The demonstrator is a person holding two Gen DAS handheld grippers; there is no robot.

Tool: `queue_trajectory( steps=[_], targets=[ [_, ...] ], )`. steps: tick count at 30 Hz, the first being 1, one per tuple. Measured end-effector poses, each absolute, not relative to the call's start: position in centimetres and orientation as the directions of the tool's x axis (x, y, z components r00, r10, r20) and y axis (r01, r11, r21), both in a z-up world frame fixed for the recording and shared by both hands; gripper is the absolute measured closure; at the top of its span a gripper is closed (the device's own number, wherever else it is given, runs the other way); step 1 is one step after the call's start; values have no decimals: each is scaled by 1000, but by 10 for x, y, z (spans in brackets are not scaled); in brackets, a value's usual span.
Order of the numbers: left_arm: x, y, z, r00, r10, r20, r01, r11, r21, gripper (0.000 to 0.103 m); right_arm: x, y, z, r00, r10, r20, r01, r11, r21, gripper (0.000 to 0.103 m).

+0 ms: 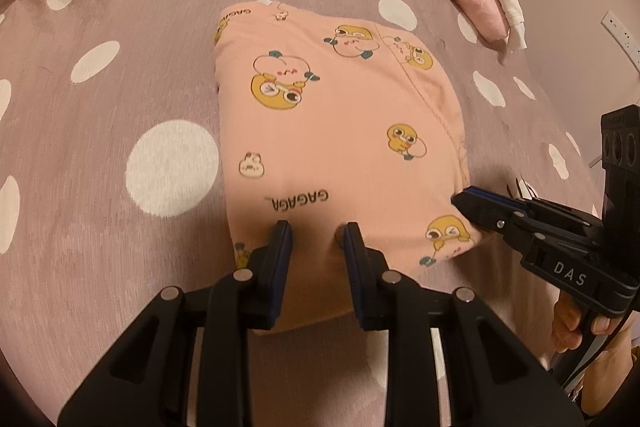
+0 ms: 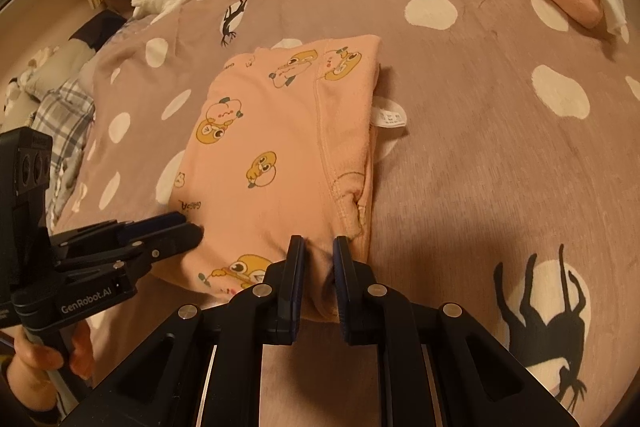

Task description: Fold small clothes

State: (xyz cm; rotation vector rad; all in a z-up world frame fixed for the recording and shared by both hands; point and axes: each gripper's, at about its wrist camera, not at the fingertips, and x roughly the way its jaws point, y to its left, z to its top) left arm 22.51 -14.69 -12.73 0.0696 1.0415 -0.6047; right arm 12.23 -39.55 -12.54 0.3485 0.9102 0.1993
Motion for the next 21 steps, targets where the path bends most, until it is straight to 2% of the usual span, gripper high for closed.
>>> queue_trajectory(
  steps=[15, 21],
  targets=[
    [204, -136, -126, 330, -404, -853, 490, 846, -211, 75, 104, -394, -118, 595, 298, -746, -12, 932, 363, 88],
    [196, -130, -122, 332, -393, -858, 476, 855, -207, 61, 95, -392, -115, 596, 299, -745, -9, 930, 366, 88]
  ],
)
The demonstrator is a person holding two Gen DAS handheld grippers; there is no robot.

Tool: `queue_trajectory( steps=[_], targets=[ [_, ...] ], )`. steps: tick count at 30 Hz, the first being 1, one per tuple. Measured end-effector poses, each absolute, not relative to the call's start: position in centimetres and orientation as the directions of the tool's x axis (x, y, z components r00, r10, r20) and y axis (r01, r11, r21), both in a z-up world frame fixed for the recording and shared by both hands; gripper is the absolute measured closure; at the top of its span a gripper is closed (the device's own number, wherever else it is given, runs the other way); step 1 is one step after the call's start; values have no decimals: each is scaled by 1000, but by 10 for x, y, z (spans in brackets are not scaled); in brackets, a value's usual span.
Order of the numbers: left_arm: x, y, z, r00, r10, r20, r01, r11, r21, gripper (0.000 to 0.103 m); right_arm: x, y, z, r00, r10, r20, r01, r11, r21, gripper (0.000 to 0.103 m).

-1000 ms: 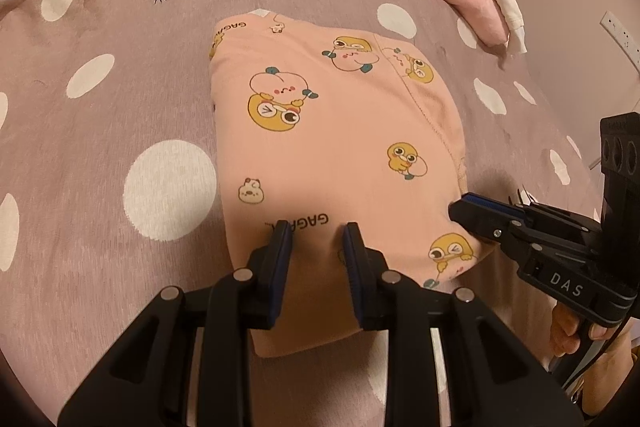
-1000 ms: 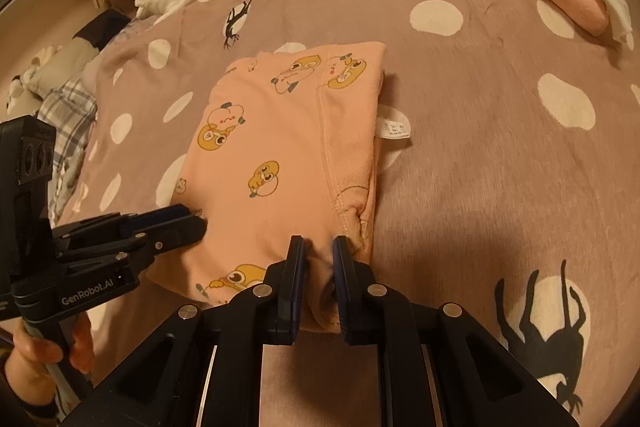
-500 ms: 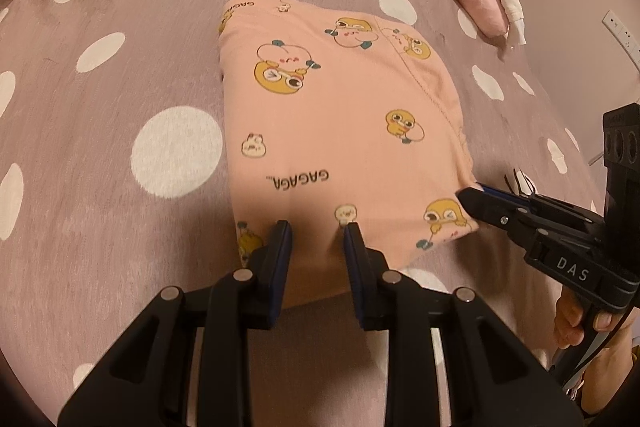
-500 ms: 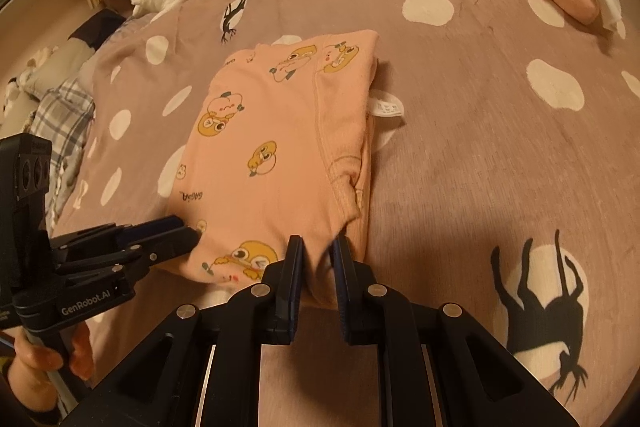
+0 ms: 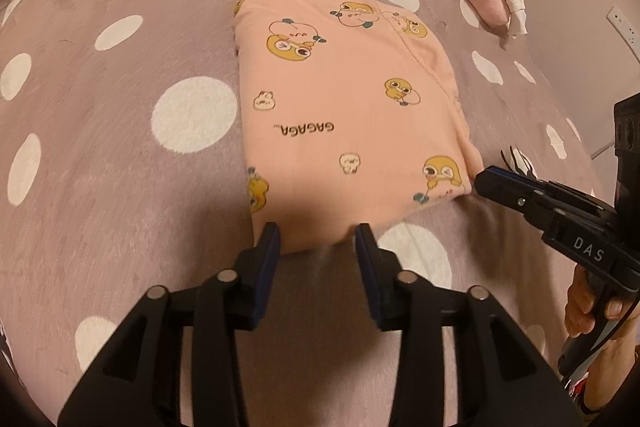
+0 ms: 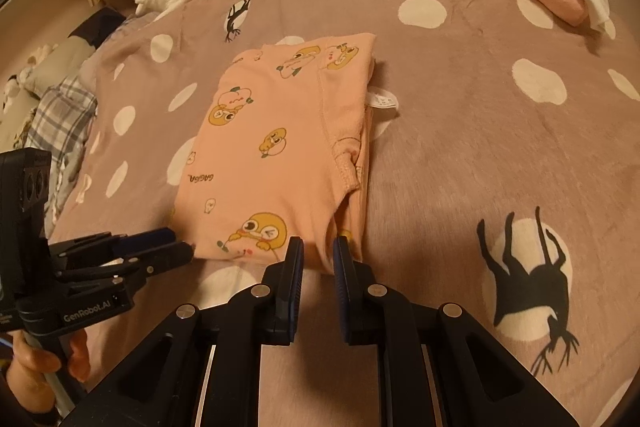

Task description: Fold small clothes

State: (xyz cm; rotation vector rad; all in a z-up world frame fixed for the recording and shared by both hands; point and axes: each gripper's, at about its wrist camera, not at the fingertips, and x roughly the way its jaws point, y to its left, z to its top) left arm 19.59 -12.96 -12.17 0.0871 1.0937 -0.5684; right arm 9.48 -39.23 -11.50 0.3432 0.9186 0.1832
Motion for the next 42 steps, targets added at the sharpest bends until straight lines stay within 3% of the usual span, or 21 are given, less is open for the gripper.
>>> queue_trajectory(
  steps=[2, 6, 10, 13, 16, 21, 30, 42],
  targets=[
    [192, -127, -120, 344, -380, -859, 472, 861, -192, 47, 92, -393, -114, 596, 304, -743, -10, 928, 372, 88],
    [188, -120, -119, 341, -390, -855, 462, 862, -209, 43, 87, -395, -114, 590, 315, -743, -1, 921, 390, 87],
    [189, -114, -120, 335, -398, -854, 445, 866, -228, 36, 83, -401, -117, 589, 331, -737, 26, 904, 427, 65],
    [193, -112, -123, 314, -414, -854, 432, 864, -260, 33, 81, -407, -119, 595, 352, -723, 42, 884, 465, 62],
    [199, -110, -125, 281, -461, -841, 409, 851, -330, 33, 81, -415, -123, 604, 387, -696, 64, 848, 526, 47],
    [217, -101, -131, 202, -614, -763, 333, 776, -536, 33, 87, -433, -137, 631, 496, -597, 89, 717, 691, 43],
    [246, -99, -145, 165, -722, -672, 264, 689, -675, 33, 132, -450, -153, 661, 532, -530, 149, 598, 787, 42],
    [271, -116, -145, 153, -743, -652, 265, 666, -697, 30, 178, -445, -158, 654, 594, -468, 103, 542, 834, 42]
  ],
)
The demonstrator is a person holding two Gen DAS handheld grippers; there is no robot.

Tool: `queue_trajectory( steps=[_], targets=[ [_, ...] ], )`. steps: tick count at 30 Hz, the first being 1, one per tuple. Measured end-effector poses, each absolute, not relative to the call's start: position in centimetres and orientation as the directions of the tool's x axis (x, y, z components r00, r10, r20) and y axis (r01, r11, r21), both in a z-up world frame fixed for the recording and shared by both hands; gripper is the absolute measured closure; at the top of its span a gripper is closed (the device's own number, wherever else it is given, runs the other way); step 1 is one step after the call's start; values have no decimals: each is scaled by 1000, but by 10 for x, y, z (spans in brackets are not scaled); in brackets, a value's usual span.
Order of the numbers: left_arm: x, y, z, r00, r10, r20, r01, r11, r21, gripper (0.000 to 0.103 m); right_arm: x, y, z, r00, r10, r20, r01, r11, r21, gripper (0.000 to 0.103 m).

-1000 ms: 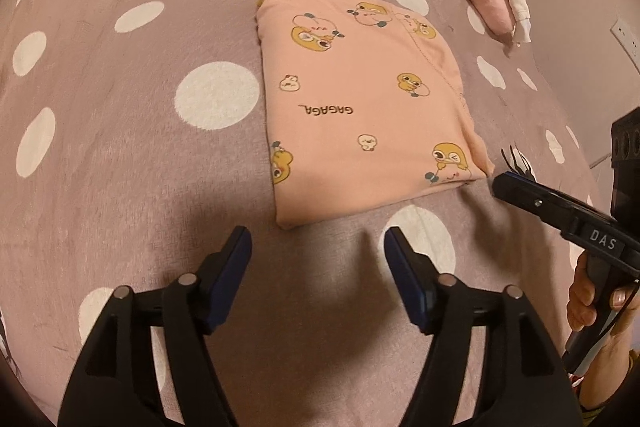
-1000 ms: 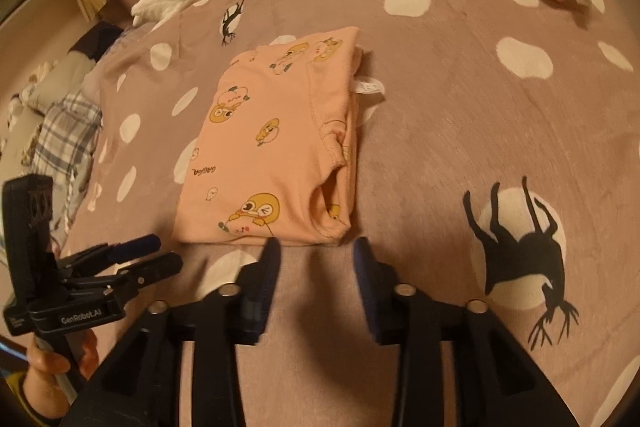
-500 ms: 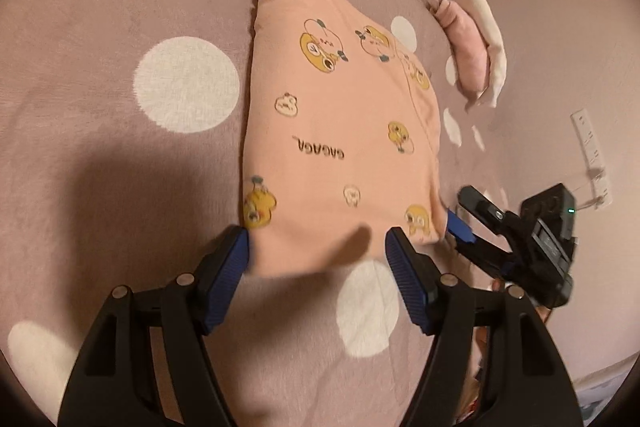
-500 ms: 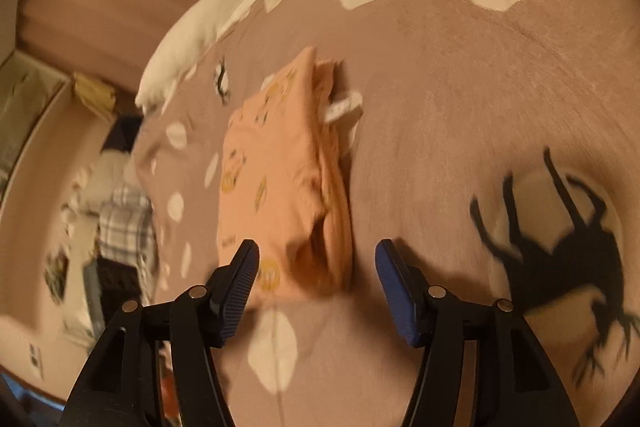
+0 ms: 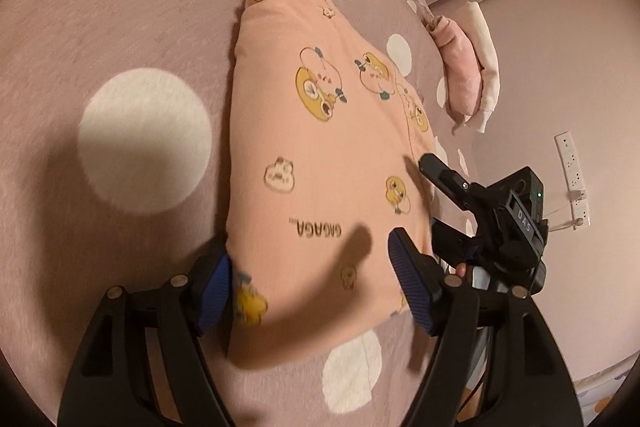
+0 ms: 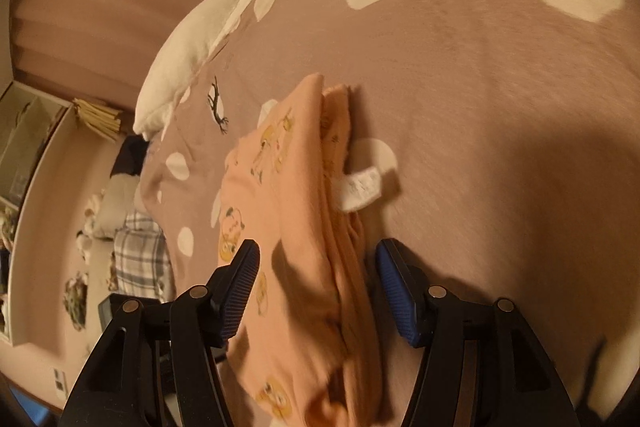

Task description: Fold small clothes

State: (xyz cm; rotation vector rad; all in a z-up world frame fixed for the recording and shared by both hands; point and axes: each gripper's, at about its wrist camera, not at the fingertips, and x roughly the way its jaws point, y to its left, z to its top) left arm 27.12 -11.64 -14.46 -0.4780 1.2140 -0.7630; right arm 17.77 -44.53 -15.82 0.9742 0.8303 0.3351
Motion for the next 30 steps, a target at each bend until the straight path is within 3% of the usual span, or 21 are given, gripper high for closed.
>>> queue_trajectory(
  steps=[9, 15, 19, 25, 30],
  targets=[
    [290, -133, -147, 155, -761, -630, 268, 646, -714, 30, 205, -437, -160, 632, 618, -468, 54, 567, 822, 42],
    [288, -139, -145, 184, -736, -651, 280, 675, -683, 32, 206, -437, -161, 631, 590, -503, 36, 626, 779, 60],
    [282, -144, -141, 227, -647, -728, 313, 757, -574, 58, 202, -436, -160, 639, 575, -511, 31, 644, 764, 67],
    [272, -148, -134, 250, -602, -758, 335, 789, -516, 71, 192, -421, -139, 664, 505, -551, 7, 733, 681, 73],
    [255, -155, -123, 293, -560, -775, 356, 816, -455, 74, 175, -412, -121, 700, 478, -531, -26, 760, 649, 74]
  ],
)
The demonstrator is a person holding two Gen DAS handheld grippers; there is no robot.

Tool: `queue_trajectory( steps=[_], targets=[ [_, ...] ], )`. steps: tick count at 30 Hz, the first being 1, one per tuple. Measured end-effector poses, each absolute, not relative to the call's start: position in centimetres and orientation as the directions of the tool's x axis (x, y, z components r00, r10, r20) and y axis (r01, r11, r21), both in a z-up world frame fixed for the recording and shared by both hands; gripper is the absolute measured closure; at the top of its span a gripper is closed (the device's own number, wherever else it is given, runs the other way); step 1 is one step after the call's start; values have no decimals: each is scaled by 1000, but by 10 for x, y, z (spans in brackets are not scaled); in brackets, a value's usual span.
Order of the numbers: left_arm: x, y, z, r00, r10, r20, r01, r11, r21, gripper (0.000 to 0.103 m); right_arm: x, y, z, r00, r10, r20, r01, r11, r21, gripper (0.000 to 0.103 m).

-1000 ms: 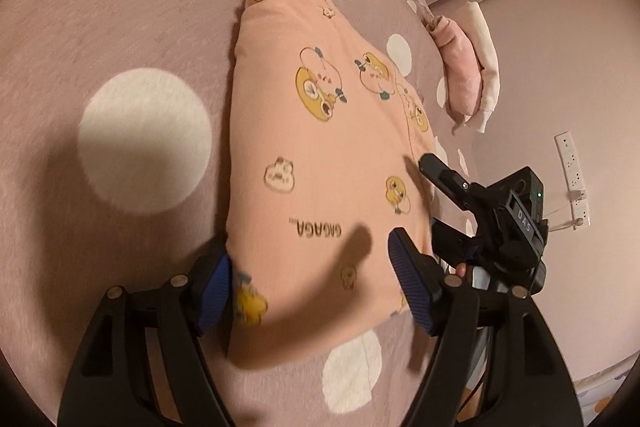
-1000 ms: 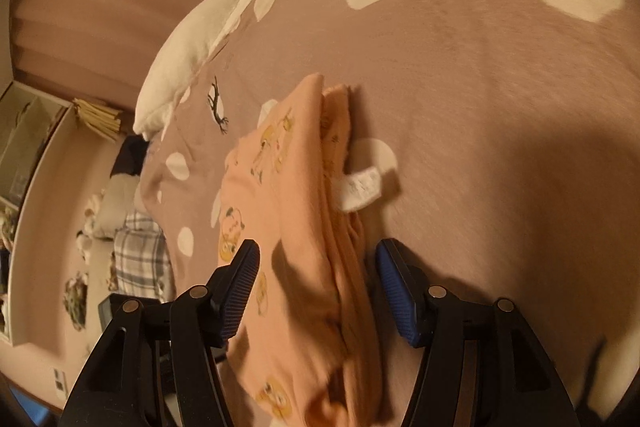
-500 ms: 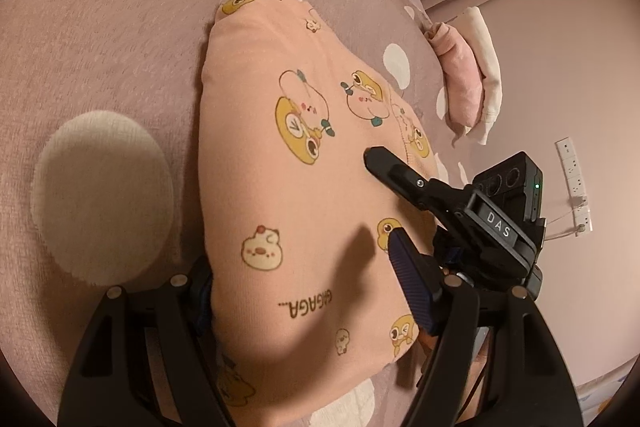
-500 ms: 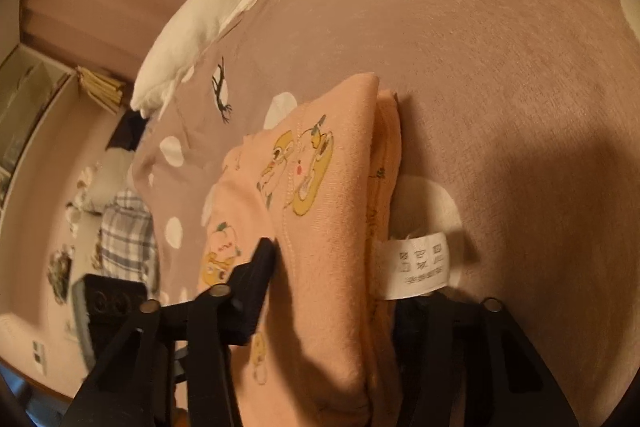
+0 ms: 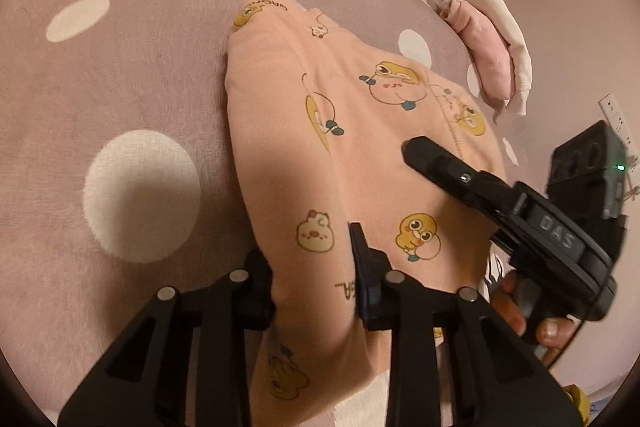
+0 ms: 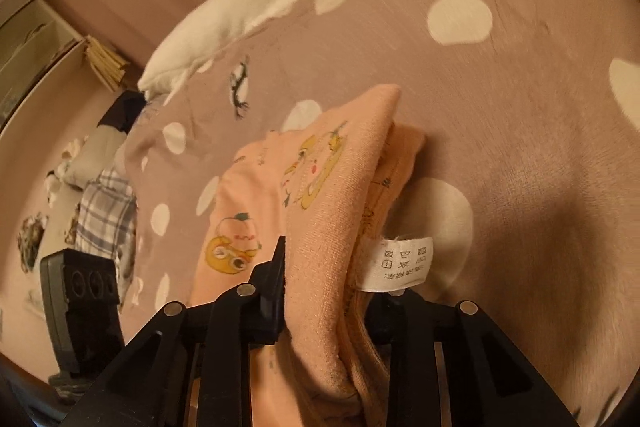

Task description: Fold small clothes

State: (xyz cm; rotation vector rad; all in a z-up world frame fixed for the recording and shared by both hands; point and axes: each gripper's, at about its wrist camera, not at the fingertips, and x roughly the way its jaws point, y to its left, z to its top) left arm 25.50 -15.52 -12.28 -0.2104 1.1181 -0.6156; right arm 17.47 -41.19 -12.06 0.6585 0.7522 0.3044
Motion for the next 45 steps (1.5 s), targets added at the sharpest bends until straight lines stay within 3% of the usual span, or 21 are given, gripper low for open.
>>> queue_trajectory(
  steps=[17, 32, 45],
  targets=[
    [134, -147, -86, 365, -508, -781, 480, 821, -309, 74, 69, -387, -85, 738, 475, -480, -99, 779, 619, 75],
    [33, -109, -58, 422, -507, -751, 492, 824, -280, 74, -20, -351, -63, 754, 479, -450, -159, 797, 582, 75],
    [0, -69, -50, 469, -496, -731, 458, 844, -278, 74, -39, -313, -49, 729, 523, -442, -255, 806, 534, 75]
  ],
)
